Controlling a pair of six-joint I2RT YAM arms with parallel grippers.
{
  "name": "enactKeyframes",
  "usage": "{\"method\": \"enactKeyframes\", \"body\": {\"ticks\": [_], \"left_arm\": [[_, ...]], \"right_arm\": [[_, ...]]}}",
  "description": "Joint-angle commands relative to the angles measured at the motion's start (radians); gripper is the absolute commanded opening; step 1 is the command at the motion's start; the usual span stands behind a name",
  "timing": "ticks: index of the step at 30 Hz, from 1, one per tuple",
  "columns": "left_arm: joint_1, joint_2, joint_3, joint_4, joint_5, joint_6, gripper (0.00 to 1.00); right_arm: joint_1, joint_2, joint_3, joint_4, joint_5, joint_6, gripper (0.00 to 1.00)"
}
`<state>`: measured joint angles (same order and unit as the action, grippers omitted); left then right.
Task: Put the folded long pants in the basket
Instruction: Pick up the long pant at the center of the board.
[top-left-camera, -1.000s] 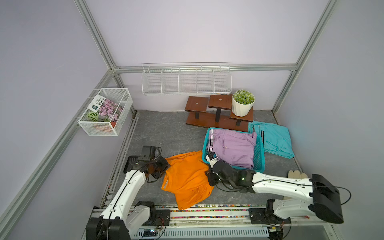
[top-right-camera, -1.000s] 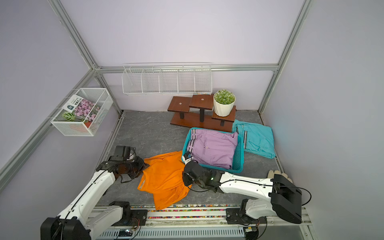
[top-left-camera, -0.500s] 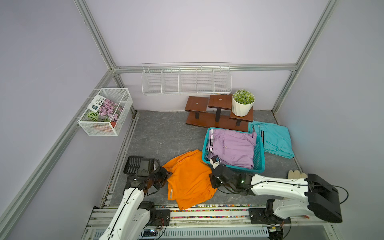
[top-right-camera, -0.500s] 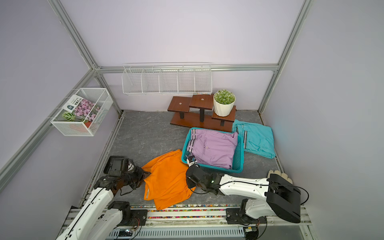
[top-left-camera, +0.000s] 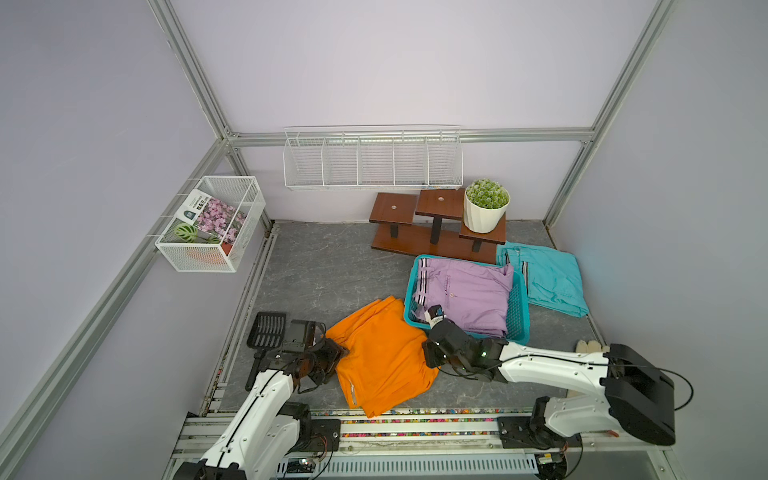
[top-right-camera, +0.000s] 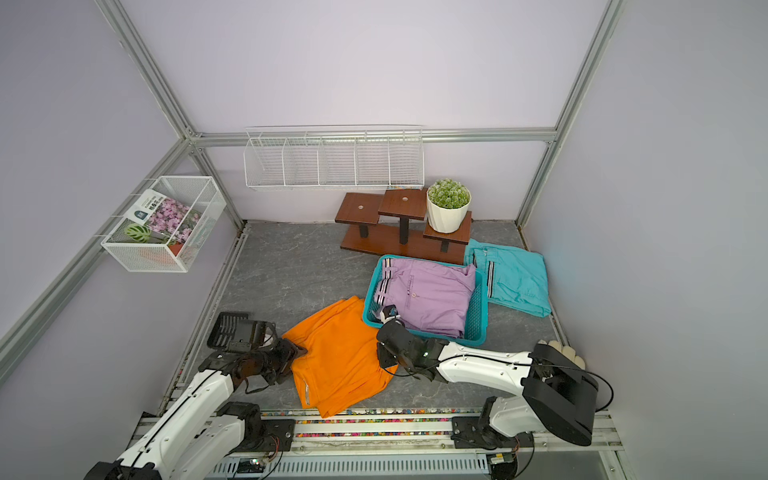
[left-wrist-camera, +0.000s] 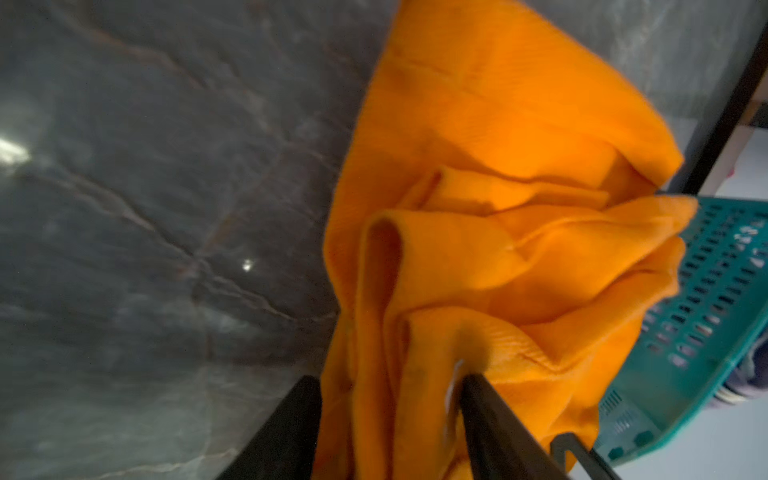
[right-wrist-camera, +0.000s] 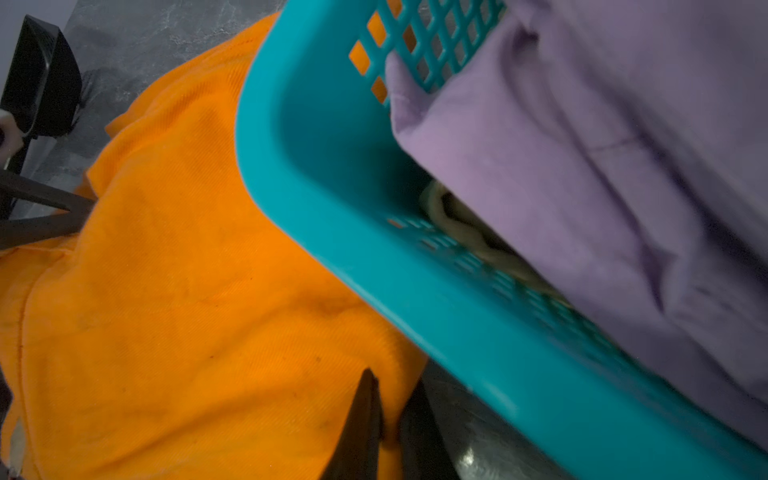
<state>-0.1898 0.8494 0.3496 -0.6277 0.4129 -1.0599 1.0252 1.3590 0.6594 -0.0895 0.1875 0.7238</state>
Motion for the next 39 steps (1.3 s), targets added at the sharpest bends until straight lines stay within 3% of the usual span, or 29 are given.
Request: {"method": "enactKeyframes", "body": {"ticks": [1, 3, 7, 11, 17, 19, 22, 23, 30, 39], "left_arm": [[-0.028, 0.007, -0.002, -0.021, -0.047, 0.017, 0.73], [-0.042, 0.002, 0.007, -0.025, -0.065, 0.019, 0.78], [-0.046, 0.028, -0.046, 0.099, -0.025, 0.019, 0.78], [-0.05, 0.128, -0.051, 0.135, -0.062, 0.031, 0.78], [-0.053, 0.216, -0.058, 0.19, -0.082, 0.031, 0.7], [-0.054, 0.218, -0.063, 0.199, -0.092, 0.029, 0.58], [-0.054, 0.216, -0.075, 0.215, -0.096, 0.023, 0.08], [-0.054, 0.216, -0.073, 0.209, -0.105, 0.023, 0.0], [-0.055, 0.183, -0.013, 0.145, -0.152, 0.041, 0.0], [-0.057, 0.013, 0.273, -0.086, -0.153, 0.047, 0.0]], "right_arm": [[-0.017, 0.021, 0.018, 0.024, 0.016, -0.014, 0.0], [-0.017, 0.035, 0.03, 0.027, 0.008, -0.015, 0.0], [-0.017, 0.062, 0.047, 0.042, -0.015, -0.015, 0.0], [-0.016, 0.084, 0.067, 0.047, -0.038, -0.02, 0.0], [-0.014, 0.085, 0.077, 0.048, -0.043, -0.024, 0.0], [-0.013, 0.083, 0.081, 0.048, -0.045, -0.024, 0.0], [-0.014, 0.083, 0.083, 0.048, -0.048, -0.026, 0.0], [-0.013, 0.083, 0.084, 0.049, -0.049, -0.026, 0.0], [-0.014, 0.091, 0.092, 0.074, -0.075, -0.038, 0.0], [0.025, 0.048, 0.23, -0.012, -0.069, -0.094, 0.0]]}}
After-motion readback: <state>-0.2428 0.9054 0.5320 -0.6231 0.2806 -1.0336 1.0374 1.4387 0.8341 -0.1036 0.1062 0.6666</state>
